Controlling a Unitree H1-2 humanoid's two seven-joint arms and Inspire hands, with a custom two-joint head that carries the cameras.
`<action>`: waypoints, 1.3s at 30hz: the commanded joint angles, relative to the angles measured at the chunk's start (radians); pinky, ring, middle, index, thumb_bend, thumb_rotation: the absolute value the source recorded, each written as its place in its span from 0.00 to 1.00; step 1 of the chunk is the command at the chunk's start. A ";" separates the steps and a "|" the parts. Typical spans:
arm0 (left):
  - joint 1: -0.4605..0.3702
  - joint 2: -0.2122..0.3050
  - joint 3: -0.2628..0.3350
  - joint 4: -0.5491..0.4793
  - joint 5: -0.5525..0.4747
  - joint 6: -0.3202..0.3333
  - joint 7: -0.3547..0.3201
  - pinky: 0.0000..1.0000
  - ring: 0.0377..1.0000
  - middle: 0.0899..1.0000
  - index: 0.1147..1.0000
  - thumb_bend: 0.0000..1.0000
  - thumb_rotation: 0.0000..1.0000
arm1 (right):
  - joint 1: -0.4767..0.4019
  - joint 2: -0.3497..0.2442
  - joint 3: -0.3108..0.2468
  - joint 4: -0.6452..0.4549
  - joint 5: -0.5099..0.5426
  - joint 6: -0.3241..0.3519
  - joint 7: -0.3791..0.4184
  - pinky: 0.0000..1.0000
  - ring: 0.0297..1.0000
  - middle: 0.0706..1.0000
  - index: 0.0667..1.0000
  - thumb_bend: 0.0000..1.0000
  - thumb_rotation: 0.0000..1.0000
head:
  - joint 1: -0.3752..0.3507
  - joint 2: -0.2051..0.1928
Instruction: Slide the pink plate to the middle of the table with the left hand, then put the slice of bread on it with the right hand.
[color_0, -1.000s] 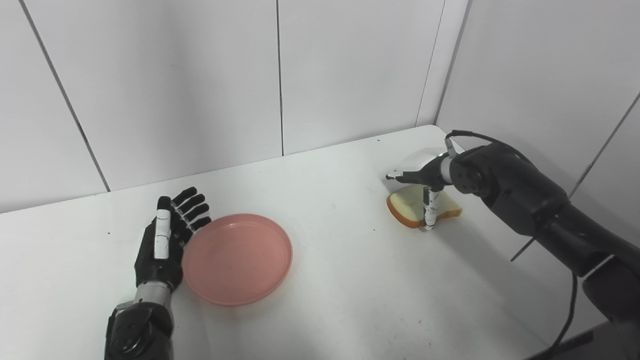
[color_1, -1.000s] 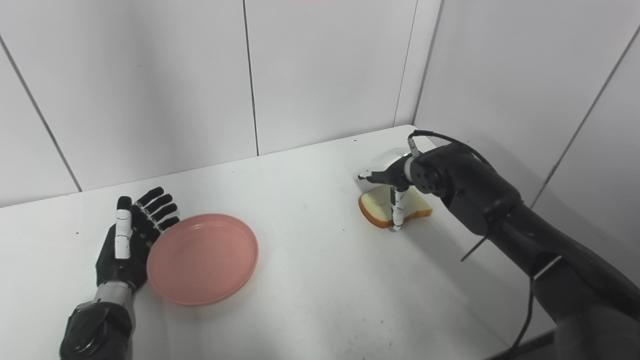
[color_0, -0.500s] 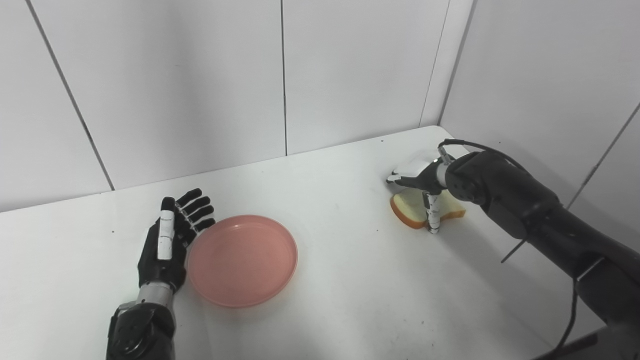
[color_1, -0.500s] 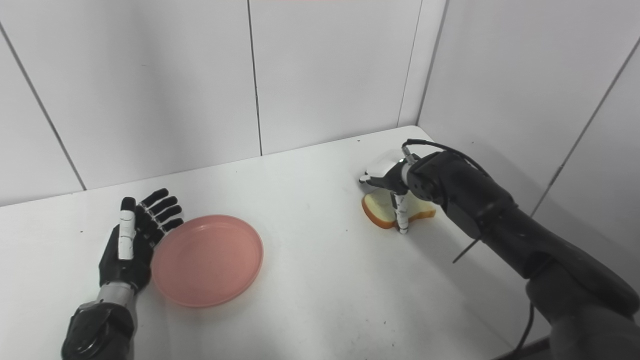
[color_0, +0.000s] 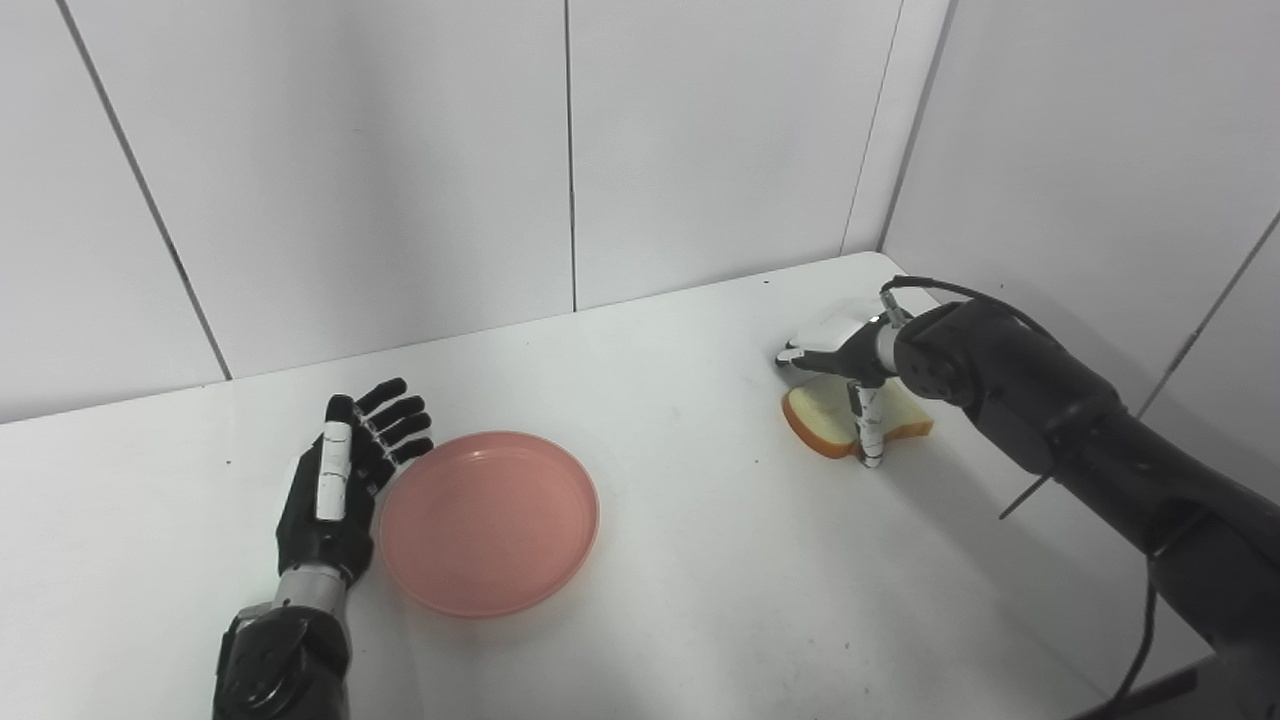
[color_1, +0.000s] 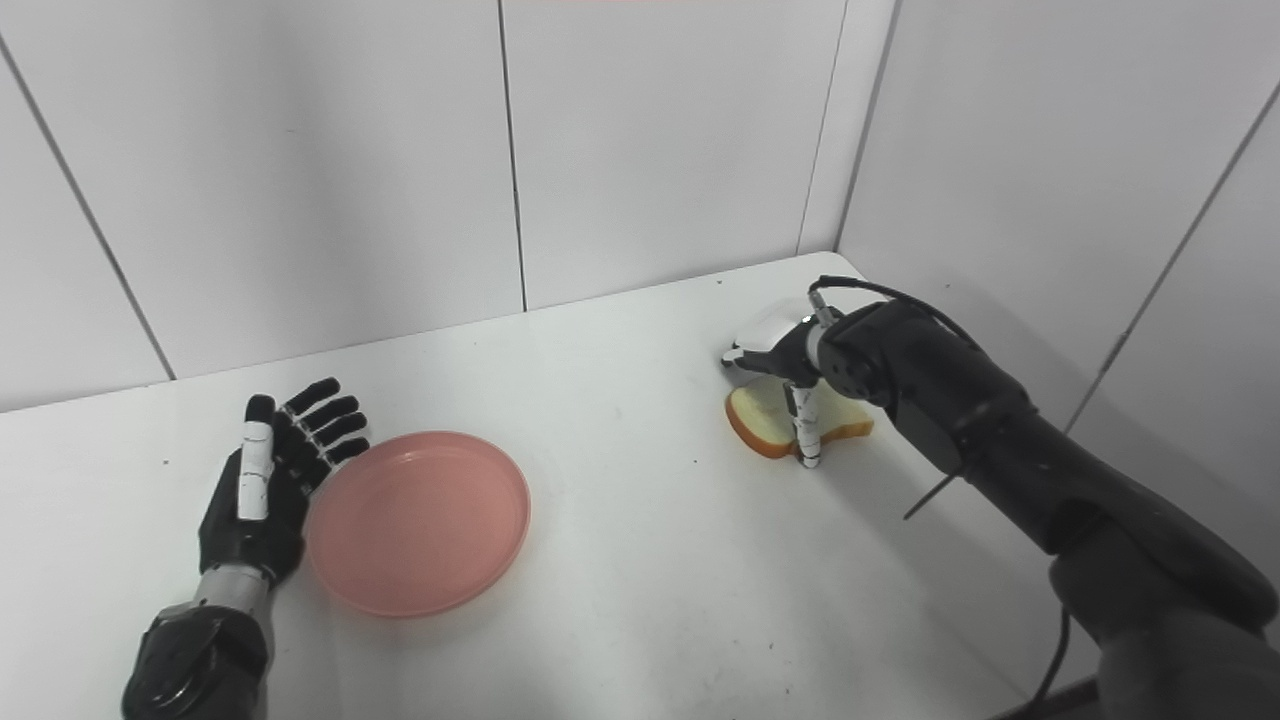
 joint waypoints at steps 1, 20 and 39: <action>0.043 0.008 0.001 0.032 0.001 0.079 0.004 0.66 0.70 0.66 0.62 0.89 0.82 | -0.012 -0.036 -0.014 0.013 0.004 -0.031 -0.014 0.86 0.94 0.97 0.93 1.00 0.16 | -0.003 0.002; 0.043 0.010 0.000 0.014 0.001 0.103 0.000 0.67 0.71 0.66 0.62 0.89 0.82 | 0.153 -0.007 -0.091 0.113 0.021 -0.156 -0.520 0.21 0.24 0.29 0.44 0.51 0.16 | 0.002 0.015; 0.043 0.005 0.000 0.007 -0.001 0.118 0.005 0.66 0.70 0.66 0.63 0.89 0.81 | 0.172 -0.016 -0.101 0.069 0.030 -0.165 -0.577 0.21 0.25 0.31 0.44 0.52 0.16 | 0.003 0.019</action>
